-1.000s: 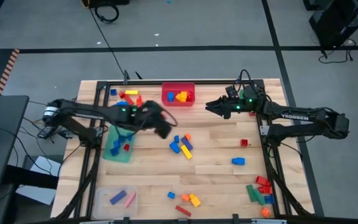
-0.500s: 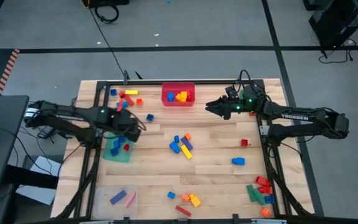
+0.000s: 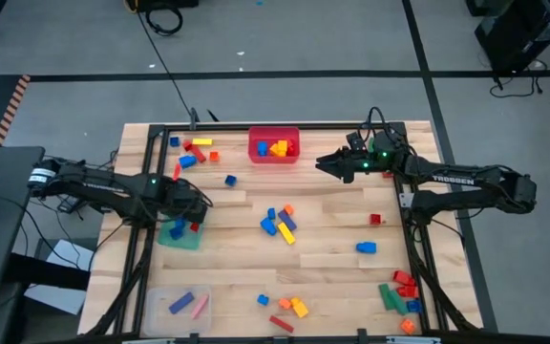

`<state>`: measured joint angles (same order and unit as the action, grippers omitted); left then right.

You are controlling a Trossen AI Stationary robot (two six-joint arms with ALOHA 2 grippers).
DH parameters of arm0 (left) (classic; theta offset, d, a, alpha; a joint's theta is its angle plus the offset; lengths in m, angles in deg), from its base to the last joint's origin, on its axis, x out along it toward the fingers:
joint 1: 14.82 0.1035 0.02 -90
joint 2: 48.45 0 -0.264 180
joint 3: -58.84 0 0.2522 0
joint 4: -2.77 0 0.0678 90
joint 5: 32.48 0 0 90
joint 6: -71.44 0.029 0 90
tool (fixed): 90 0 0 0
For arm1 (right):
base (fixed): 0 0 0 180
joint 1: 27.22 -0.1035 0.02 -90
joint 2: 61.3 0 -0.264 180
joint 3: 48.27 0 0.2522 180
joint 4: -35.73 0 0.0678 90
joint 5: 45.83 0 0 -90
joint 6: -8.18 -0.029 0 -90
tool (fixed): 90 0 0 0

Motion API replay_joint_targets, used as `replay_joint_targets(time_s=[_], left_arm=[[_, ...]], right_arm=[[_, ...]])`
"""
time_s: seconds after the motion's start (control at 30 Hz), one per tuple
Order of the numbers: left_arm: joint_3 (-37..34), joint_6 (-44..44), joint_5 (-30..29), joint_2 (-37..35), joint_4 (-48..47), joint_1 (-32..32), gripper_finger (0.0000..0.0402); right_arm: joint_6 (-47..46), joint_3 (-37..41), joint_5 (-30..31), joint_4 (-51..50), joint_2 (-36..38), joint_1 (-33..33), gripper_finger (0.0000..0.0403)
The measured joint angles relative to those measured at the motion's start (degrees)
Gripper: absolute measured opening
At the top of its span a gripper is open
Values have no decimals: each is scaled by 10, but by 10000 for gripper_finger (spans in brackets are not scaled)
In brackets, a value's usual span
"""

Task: Sort blocks by size
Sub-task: Put the red 4 studded building block into the teal bin, then put the blue 1 studded building block into the red bin

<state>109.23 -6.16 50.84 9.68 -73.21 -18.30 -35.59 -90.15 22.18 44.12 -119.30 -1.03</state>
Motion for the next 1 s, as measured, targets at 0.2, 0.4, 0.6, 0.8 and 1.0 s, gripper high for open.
replay_joint_targets(time_s=[0.2,0.4,0.6,0.8,1.0], left_arm=[[-3,-2,0,0,-1,0,185],[-3,2,0,0,-1,0,235],[22,-5,-2,0,-5,0,252],[71,25,-37,0,-10,12,253],[119,94,-44,0,-24,75,253]], right_arm=[[1,0,3,0,0,0,315],[3,0,15,0,0,0,311],[4,0,15,0,0,0,311],[4,0,15,0,0,0,311],[4,0,15,0,0,0,309]])
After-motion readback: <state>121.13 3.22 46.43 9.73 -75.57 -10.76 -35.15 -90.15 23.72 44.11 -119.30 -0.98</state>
